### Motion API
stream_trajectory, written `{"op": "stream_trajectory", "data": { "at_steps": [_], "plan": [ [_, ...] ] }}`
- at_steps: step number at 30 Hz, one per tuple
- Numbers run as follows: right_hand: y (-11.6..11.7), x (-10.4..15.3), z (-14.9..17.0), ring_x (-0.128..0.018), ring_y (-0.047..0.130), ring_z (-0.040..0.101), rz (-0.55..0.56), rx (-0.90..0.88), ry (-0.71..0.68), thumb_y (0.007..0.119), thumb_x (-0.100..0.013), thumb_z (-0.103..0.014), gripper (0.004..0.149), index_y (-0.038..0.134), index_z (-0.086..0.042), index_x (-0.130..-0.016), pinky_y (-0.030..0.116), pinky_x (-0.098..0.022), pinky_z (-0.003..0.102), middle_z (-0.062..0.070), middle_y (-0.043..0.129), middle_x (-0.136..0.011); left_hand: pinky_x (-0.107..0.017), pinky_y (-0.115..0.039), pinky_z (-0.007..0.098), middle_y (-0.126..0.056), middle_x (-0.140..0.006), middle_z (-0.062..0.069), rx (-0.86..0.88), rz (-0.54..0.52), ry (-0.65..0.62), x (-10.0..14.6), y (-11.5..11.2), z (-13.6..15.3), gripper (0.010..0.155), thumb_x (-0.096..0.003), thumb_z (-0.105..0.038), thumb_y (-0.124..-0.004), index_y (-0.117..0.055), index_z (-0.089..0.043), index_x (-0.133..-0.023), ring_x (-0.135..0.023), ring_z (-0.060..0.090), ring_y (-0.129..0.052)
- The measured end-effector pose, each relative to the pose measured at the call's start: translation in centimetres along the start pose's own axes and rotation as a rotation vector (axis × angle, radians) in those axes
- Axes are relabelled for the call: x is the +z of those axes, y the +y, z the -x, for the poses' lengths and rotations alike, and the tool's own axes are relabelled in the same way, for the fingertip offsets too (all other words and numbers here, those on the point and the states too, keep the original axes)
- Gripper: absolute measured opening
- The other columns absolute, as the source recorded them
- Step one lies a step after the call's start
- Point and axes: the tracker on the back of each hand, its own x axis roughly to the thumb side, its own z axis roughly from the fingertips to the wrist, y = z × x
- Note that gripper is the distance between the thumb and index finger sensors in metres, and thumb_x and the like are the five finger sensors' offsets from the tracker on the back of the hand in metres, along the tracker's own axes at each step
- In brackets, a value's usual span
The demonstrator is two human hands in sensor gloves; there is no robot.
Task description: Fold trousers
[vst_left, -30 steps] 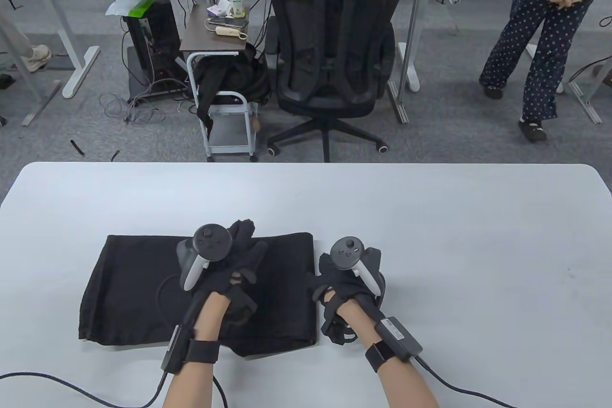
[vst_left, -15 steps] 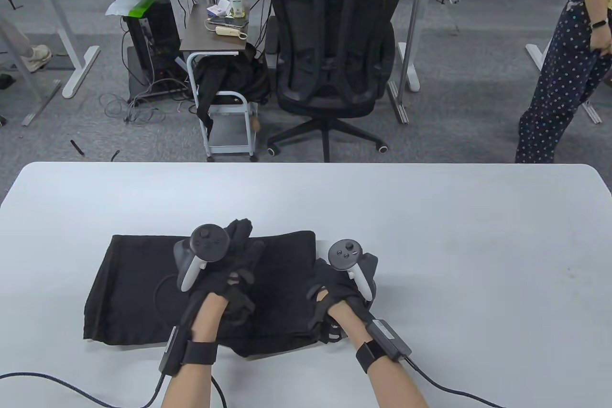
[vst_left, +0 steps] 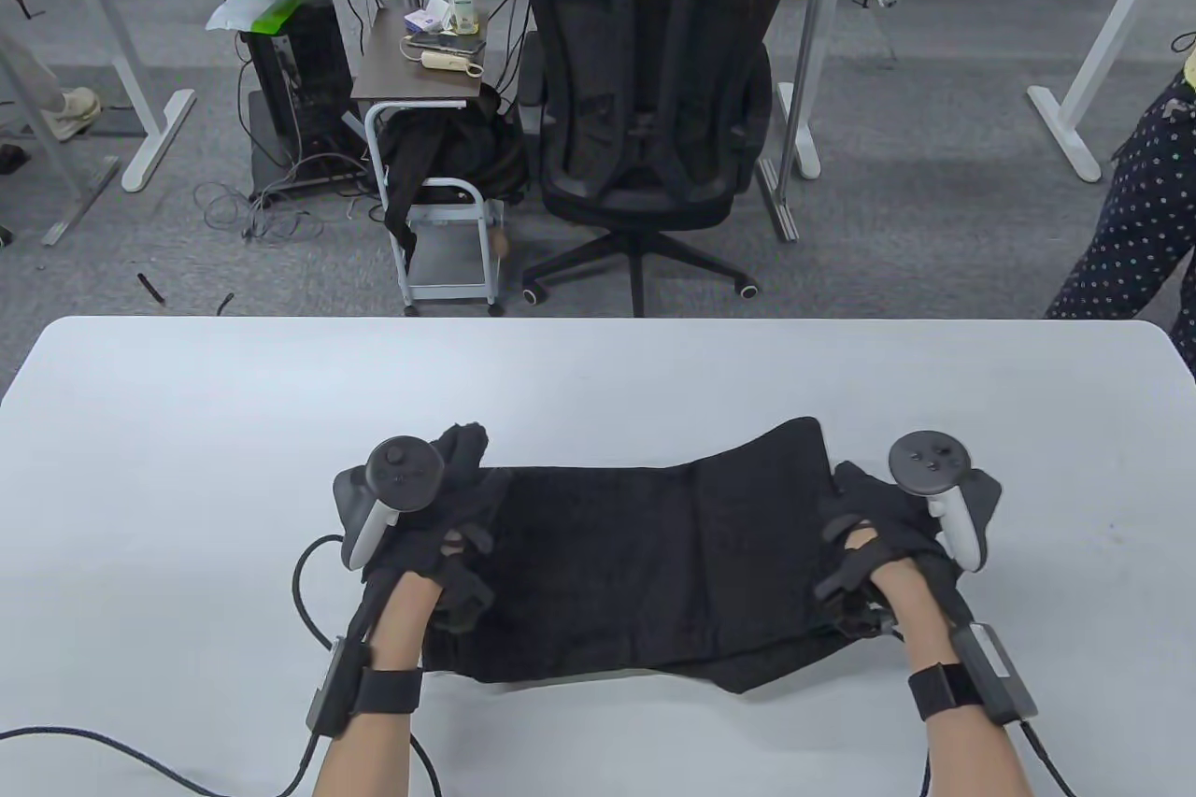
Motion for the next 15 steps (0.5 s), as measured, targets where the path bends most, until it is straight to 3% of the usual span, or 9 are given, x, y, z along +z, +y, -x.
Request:
{"op": "stream_trajectory", "data": {
  "at_steps": [5, 8, 11, 15],
  "plan": [
    [-4.7, 2.2, -2.3, -0.054, 0.092, 0.03, 0.177, 0.265, 0.007, 0.085, -0.044, -0.026, 0.063, 0.065, -0.007, -0.101, 0.075, -0.047, 0.05, 0.014, 0.09, -0.075, -0.077, -0.048, 0.061, -0.05, -0.121, 0.009, -0.001, 0.013, 0.007, 0.0, -0.3, 0.1, 0.069, -0.0501, -0.053, -0.073, -0.048, -0.027, -0.109, -0.111, 0.041, -0.049],
    [-5.2, 3.5, -4.8, -0.054, 0.092, 0.03, 0.229, 0.355, -0.017, 0.085, -0.045, -0.026, 0.062, 0.065, -0.007, -0.101, 0.075, -0.048, 0.05, 0.014, 0.09, -0.075, -0.077, -0.048, 0.061, -0.05, -0.121, 0.009, 0.002, 0.019, 0.008, -0.1, -0.6, 0.2, 0.069, -0.0501, -0.053, -0.073, -0.048, -0.027, -0.109, -0.111, 0.041, -0.049],
    [-4.2, 4.3, -7.4, -0.053, 0.093, 0.029, 0.164, 0.291, -0.089, 0.086, -0.044, -0.026, 0.063, 0.066, -0.007, -0.1, 0.076, -0.047, 0.049, 0.014, 0.091, -0.075, -0.077, -0.048, 0.061, -0.051, -0.121, 0.009, 0.005, 0.022, 0.008, -0.1, -0.7, 0.3, 0.069, -0.0501, -0.053, -0.073, -0.048, -0.027, -0.109, -0.111, 0.041, -0.05],
    [-1.1, 5.1, -11.1, -0.052, 0.094, 0.028, -0.001, 0.099, -0.221, 0.086, -0.044, -0.027, 0.063, 0.065, -0.006, -0.1, 0.078, -0.045, 0.048, 0.013, 0.091, -0.075, -0.077, -0.048, 0.061, -0.051, -0.121, 0.009, 0.018, 0.018, 0.0, -0.1, -0.6, 0.3, 0.068, -0.0501, -0.053, -0.073, -0.048, -0.027, -0.109, -0.111, 0.041, -0.05]
  ]
}}
